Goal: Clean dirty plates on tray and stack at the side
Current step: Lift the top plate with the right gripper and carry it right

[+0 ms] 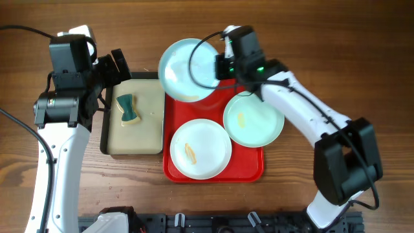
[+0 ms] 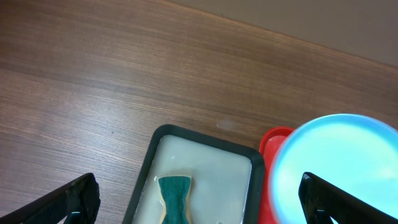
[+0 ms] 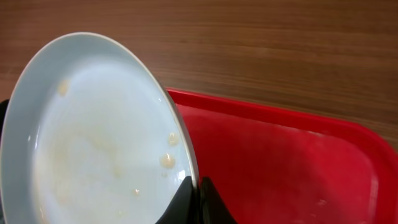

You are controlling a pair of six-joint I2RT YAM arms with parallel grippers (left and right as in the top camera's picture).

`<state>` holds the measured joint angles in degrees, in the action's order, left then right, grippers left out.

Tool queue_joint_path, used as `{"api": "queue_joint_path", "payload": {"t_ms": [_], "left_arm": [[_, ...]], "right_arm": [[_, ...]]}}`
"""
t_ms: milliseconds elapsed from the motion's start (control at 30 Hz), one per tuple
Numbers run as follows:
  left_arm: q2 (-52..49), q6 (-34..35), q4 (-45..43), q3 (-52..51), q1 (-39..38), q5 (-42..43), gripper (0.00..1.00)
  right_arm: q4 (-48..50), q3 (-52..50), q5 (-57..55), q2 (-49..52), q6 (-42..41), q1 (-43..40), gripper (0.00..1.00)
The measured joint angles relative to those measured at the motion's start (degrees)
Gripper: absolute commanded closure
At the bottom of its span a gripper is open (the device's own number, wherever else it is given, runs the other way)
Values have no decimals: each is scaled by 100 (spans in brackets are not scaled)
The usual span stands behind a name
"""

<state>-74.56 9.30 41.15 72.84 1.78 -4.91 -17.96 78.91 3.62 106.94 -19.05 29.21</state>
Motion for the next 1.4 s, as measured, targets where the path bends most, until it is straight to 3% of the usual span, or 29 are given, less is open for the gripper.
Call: {"api": "queue_joint_path", "payload": {"t_ms": [133,267,467,600,800,1167,1267,1400], "left_arm": [[0,0,-2,0,0,0,0],[0,0,-2,0,0,2,0],[0,2,-2,-2,2,0,0],[0,2,-2,-2,2,0,0],[0,0,0,-2,0,0,0],[0,2,0,-2,0,0,0],[0,0,0,-2,0,0,0],[0,0,0,-2,0,0,0]], "right_arm": [[391,0,-859,0,7,981,96],[1128,9,-1965,-2,625,1816,96],[2741,39,-3040,-13,3311,2618,96],[3633,42,-3206,-13,4977,2695,96],[4334,42,-3261,-13,6408,2695,96],[4697,42,-3254,-13,6620,2677,96],[4651,42,-3265,-13,6301,2581,96],[4181,48,-3324,-13,5134,2175,96]]}}
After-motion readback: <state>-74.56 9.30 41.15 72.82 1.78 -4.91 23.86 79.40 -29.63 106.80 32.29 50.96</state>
